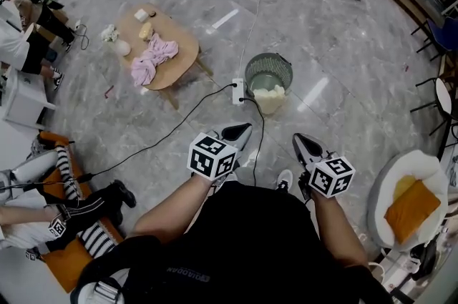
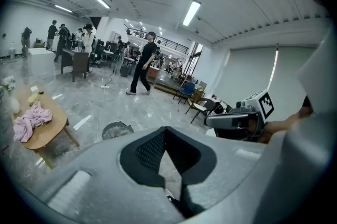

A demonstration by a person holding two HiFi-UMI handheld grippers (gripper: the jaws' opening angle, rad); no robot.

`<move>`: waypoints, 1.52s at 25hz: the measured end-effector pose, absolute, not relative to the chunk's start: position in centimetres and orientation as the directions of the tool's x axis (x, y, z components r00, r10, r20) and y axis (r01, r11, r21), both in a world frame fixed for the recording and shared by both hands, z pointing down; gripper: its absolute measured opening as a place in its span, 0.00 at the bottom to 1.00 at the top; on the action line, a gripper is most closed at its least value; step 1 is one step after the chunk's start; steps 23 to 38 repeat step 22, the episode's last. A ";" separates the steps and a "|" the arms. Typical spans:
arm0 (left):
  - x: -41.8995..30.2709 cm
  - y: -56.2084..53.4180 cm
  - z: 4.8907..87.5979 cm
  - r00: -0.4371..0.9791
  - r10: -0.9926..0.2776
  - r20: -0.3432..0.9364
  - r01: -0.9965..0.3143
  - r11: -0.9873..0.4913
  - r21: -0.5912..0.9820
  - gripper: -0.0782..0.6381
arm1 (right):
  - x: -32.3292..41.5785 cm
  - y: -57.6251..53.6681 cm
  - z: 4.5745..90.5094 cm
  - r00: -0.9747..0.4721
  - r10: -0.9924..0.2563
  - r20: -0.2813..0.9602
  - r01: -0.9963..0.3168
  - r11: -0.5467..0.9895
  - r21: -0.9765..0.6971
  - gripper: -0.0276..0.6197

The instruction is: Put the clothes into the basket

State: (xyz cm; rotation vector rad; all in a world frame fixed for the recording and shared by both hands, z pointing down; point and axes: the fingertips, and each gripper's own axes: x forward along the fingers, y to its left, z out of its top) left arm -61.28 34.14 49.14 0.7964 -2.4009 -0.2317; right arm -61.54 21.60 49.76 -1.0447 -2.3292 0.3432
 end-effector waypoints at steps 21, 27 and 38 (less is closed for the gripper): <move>-62.2 33.2 49.1 -0.650 -0.583 0.488 -0.480 0.812 0.332 0.11 | -62.7 20.2 50.1 -0.547 0.749 0.374 0.590 0.661 -0.463 0.06; -62.3 33.2 49.1 -0.650 -0.582 0.489 -0.479 0.813 0.331 0.11 | -62.9 20.3 50.1 -0.547 0.750 0.373 0.591 0.661 -0.463 0.06; -62.3 33.2 49.1 -0.650 -0.582 0.489 -0.479 0.813 0.331 0.11 | -62.9 20.3 50.1 -0.547 0.750 0.373 0.591 0.661 -0.463 0.06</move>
